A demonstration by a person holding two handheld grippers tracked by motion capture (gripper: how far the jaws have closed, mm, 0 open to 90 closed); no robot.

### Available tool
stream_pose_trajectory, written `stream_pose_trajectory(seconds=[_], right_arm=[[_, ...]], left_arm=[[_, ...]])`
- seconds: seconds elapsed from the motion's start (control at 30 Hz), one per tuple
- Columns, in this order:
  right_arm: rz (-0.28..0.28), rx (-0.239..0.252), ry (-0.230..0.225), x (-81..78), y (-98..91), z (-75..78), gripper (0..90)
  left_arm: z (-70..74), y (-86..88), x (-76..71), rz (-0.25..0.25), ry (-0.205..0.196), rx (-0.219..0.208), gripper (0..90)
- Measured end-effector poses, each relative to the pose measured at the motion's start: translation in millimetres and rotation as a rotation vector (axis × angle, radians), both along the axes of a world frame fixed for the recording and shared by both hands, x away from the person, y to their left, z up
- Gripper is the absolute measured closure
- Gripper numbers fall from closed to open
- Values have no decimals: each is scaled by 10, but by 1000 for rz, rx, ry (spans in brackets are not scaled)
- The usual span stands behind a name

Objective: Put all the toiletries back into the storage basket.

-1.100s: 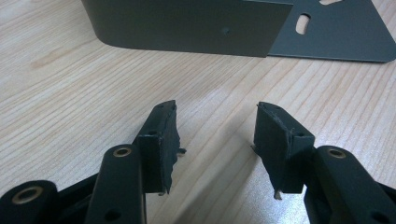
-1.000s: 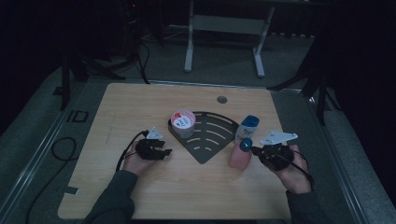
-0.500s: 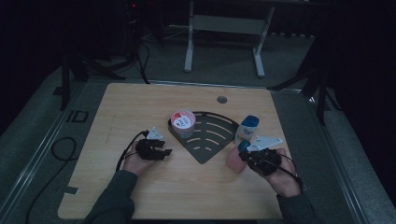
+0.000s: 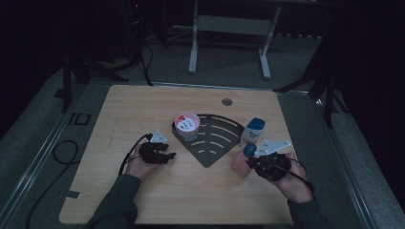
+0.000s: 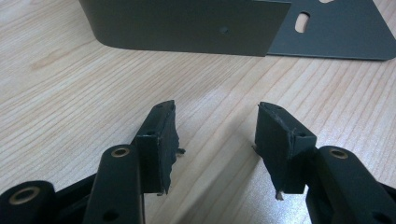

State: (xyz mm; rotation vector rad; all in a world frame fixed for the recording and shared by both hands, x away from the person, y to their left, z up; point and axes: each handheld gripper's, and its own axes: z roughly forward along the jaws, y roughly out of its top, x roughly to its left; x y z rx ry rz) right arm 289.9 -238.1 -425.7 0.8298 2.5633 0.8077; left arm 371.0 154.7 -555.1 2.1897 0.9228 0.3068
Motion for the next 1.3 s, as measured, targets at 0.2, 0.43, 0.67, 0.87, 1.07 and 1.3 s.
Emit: stream_pose_trajectory(seconds=[0.2, 0.43, 0.67, 0.87, 1.07, 1.3], right_arm=[[-5, -53, 27, 57, -59, 73, 629], [-14, -105, 42, 197, -39, 165, 483], [-1, -113, 52, 325, -4, 162, 382], [34, -130, 67, 387, 40, 126, 335], [54, -156, 75, 454, 101, 96, 324], [73, -190, 80, 518, 176, 79, 333]], left_arm=[[-1, -1, 0, 1, -1, 0, 482], [-1, 1, 1, 0, 1, -3, 482], [-2, 2, 1, 0, 1, -5, 482], [-2, 2, 1, 0, 1, -4, 480], [-2, 4, 2, -1, 2, -5, 480], [-1, 3, 2, -2, 2, -4, 480]])
